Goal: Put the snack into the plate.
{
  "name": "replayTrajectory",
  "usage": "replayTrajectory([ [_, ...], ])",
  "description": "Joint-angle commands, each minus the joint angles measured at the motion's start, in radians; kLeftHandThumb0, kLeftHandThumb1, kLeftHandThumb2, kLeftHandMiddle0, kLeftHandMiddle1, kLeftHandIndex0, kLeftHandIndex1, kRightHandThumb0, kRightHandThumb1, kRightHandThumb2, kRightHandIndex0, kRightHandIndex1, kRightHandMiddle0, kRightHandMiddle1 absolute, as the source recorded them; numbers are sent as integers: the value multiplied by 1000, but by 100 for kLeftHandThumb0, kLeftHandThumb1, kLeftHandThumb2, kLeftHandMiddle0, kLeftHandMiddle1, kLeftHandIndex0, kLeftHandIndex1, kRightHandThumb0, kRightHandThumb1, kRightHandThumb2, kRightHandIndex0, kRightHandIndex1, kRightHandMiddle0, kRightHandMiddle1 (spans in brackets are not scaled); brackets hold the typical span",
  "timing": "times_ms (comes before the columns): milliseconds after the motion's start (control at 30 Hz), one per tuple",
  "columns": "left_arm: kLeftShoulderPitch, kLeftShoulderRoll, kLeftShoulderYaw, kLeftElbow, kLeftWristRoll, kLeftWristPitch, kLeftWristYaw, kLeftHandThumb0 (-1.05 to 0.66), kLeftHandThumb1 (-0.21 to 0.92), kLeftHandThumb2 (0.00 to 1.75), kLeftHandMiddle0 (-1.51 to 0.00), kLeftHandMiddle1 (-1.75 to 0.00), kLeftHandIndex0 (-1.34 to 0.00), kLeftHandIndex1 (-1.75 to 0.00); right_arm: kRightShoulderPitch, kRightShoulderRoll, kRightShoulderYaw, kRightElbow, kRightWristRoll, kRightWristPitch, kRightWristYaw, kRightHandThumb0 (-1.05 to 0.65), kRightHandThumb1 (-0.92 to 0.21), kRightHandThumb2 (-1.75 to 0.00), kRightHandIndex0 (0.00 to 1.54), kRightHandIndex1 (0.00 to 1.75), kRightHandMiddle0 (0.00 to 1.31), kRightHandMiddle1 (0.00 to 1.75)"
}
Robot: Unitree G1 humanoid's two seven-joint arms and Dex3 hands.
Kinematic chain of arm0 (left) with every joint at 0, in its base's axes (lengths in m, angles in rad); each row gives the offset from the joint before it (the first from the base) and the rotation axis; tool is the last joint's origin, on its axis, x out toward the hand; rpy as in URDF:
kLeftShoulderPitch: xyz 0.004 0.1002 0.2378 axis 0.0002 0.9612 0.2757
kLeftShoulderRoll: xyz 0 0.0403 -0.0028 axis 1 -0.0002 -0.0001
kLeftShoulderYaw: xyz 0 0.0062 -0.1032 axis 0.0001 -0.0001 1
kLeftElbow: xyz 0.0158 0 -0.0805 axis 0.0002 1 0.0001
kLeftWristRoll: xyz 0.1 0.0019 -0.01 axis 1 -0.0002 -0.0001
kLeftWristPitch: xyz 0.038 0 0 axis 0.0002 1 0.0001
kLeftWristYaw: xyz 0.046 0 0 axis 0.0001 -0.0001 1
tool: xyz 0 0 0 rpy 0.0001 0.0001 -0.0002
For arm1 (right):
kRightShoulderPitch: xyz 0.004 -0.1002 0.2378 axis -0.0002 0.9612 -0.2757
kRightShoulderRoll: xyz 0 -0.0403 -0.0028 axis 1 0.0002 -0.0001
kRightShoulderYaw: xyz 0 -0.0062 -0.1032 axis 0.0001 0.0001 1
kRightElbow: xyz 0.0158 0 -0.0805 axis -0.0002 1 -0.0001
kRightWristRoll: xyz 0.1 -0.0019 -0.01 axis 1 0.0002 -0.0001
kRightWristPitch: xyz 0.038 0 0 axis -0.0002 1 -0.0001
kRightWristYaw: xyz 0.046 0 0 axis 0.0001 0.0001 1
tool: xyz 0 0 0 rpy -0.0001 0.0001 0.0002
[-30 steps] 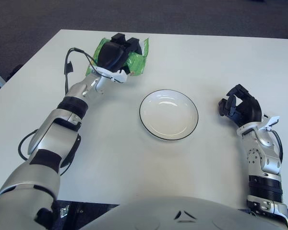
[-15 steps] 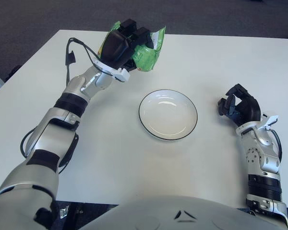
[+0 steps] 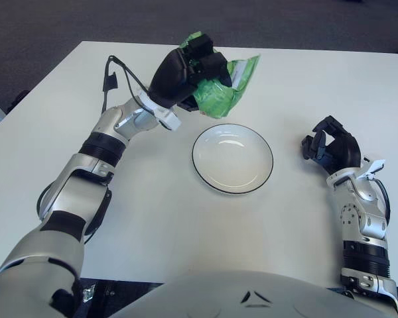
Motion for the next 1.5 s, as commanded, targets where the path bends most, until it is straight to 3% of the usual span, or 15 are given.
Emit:
replayTrajectory([
  [0,-18,-5,2,11,-51,-65,-57,53,17,150,-73,-175,-92,-175,42,29,3,83,-4,47,-10,-47,-38,-124,118,175,57,175],
  [400,116,-41,3,-130,-195,-106,-265,50,23,143,-68,-175,-84,-175,41,33,3,76,0,52,-15,-47,-39,-124,117,175,56,175],
  [833,198,-103,67,-134,-153,-122,-319,50,23,142,-68,-175,-83,-175,40,33,2,79,-2,51,-16,-46,-39,-123,116,175,56,175],
  [1067,215,-167,85,-95,-74,-153,-295,50,23,142,-68,-175,-81,-175,41,32,4,77,-4,50,-15,-46,-39,-123,117,175,56,175],
  [1467,176,-135,15,-56,-46,-131,-427,49,24,140,-66,-175,-78,-175,46,34,4,64,-1,58,-21,-46,-39,-123,116,175,56,175],
])
